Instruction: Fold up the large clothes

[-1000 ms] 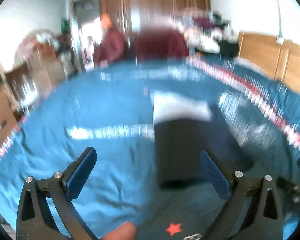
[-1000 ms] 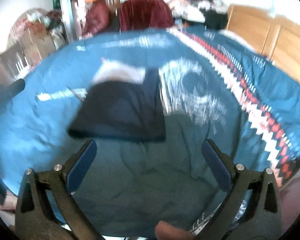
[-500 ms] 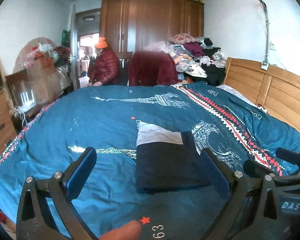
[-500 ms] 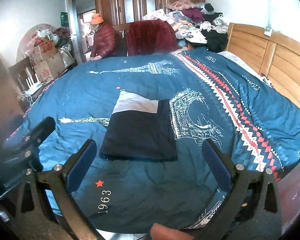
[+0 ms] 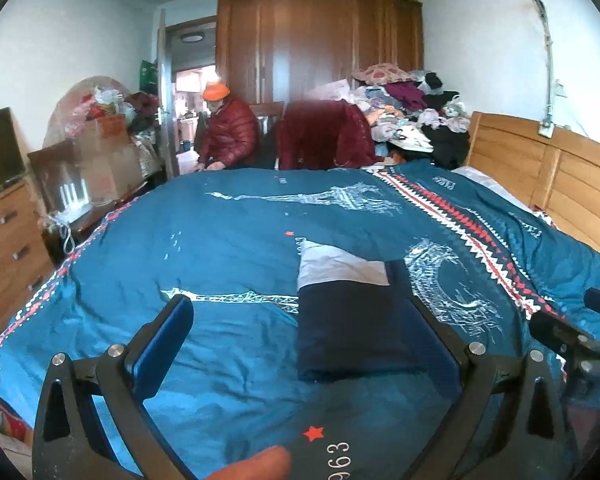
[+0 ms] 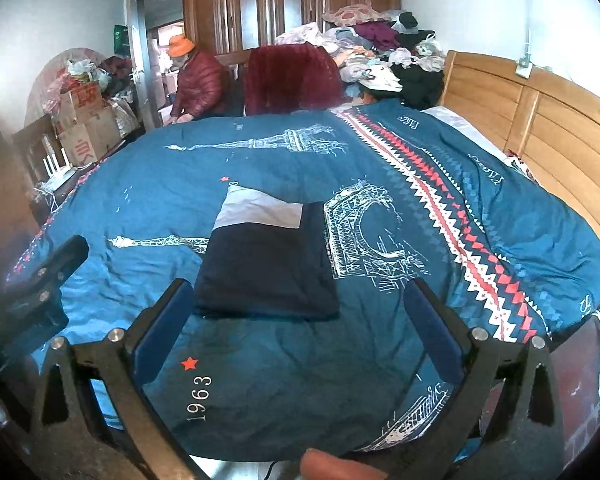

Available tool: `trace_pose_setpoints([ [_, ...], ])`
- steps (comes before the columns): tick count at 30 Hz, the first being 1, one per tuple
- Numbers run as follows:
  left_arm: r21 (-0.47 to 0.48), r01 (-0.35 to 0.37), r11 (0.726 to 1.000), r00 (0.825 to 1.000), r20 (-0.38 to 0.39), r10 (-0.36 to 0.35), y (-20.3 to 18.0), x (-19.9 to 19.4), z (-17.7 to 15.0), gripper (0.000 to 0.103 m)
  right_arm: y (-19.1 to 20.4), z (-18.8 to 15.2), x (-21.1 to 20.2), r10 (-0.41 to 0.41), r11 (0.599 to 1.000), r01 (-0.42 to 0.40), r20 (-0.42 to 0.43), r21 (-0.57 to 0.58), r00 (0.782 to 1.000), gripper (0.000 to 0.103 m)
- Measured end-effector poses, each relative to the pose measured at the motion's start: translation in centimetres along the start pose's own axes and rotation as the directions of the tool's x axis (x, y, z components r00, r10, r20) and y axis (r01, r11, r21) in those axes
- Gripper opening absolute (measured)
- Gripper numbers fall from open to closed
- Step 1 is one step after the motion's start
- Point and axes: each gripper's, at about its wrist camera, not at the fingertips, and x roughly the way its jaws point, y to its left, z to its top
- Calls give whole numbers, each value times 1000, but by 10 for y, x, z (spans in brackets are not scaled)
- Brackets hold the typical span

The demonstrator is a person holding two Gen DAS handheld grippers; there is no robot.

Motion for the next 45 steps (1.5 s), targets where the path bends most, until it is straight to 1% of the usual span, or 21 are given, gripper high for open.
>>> trace_pose_setpoints([
  [4, 13, 33, 999, 999, -13, -33, -3, 1, -2, 103, -2, -2, -2, -1, 1000, 1, -4, 4, 1000, 103],
  [8, 15, 36, 999, 998, -46, -36, -3, 9, -5, 103, -1, -5, -4, -14, 1000, 14, -4, -9, 1000, 103],
  [12, 23, 39, 999, 998, -49, -38, -5, 11, -7, 103, -2, -5, -3, -24, 1000, 24, -6, -11, 1000, 103],
  [18, 21, 61, 998, 997, -49, -60, -6, 11, -5, 103, -1, -6, -2, -28, 1000, 28, -13, -11, 1000, 103],
  [23, 22, 41, 999, 998, -46, -40, -5, 13, -4, 103, -2, -7, -1, -29, 1000, 29, -20, -7, 999, 103],
  [45, 6, 32, 999, 998, -62, -32, -1, 14, -9, 103, -5, -10, 1, -30, 1000, 30, -28, -9, 999, 103],
])
